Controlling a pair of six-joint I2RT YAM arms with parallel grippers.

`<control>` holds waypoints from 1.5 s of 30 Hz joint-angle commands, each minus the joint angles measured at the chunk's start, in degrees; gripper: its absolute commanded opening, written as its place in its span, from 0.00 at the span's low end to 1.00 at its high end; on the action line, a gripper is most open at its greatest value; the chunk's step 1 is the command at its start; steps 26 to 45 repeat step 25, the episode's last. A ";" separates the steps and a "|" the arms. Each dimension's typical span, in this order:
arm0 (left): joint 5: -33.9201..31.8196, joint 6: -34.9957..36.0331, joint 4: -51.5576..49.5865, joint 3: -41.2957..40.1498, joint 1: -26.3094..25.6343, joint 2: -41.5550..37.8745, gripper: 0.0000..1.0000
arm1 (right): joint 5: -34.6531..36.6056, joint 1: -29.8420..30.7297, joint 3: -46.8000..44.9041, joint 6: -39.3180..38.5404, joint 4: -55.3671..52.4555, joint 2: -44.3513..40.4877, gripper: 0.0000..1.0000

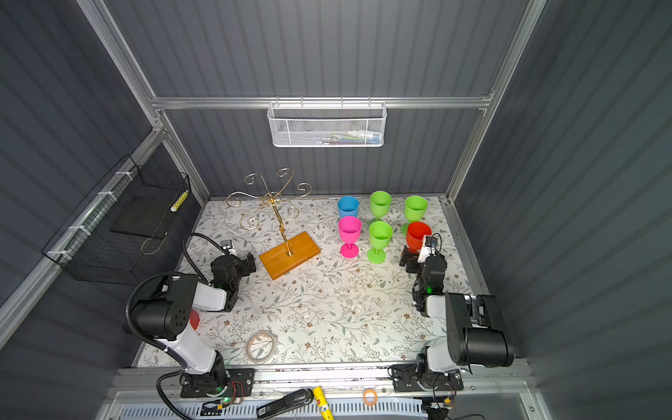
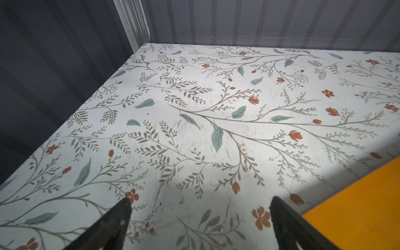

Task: Take the wine glass off the wine glass rack
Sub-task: Reset both arms

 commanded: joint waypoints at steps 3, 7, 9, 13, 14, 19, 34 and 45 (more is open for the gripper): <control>-0.72 0.17 -0.20 1.11 0.19 0.34 1.00 | -0.10 -0.04 0.50 -0.11 -0.22 -0.36 0.99; -0.78 0.22 -0.20 1.11 0.20 0.31 1.00 | -0.25 -0.09 0.46 -0.08 -0.16 -0.46 0.99; -0.75 0.21 -0.20 1.06 0.19 0.40 1.00 | -0.27 -0.03 0.50 -0.10 -0.20 -0.50 0.99; -0.72 0.22 -0.20 1.11 0.22 0.41 1.00 | -0.17 -0.09 0.59 -0.02 -0.46 -0.41 0.99; -0.72 0.17 -0.20 1.11 0.19 0.37 1.00 | -0.14 -0.10 0.63 -0.01 -0.37 -0.36 0.99; -0.74 0.22 -0.20 1.10 0.23 0.43 1.00 | -0.14 -0.02 0.98 -0.01 -0.81 -0.22 0.99; -0.74 0.21 -0.20 1.13 0.19 0.41 1.00 | -0.14 -0.08 0.37 -0.03 0.04 -0.54 0.99; -0.74 0.21 -0.20 1.13 0.19 0.41 1.00 | -0.14 -0.08 0.37 -0.03 0.04 -0.54 0.99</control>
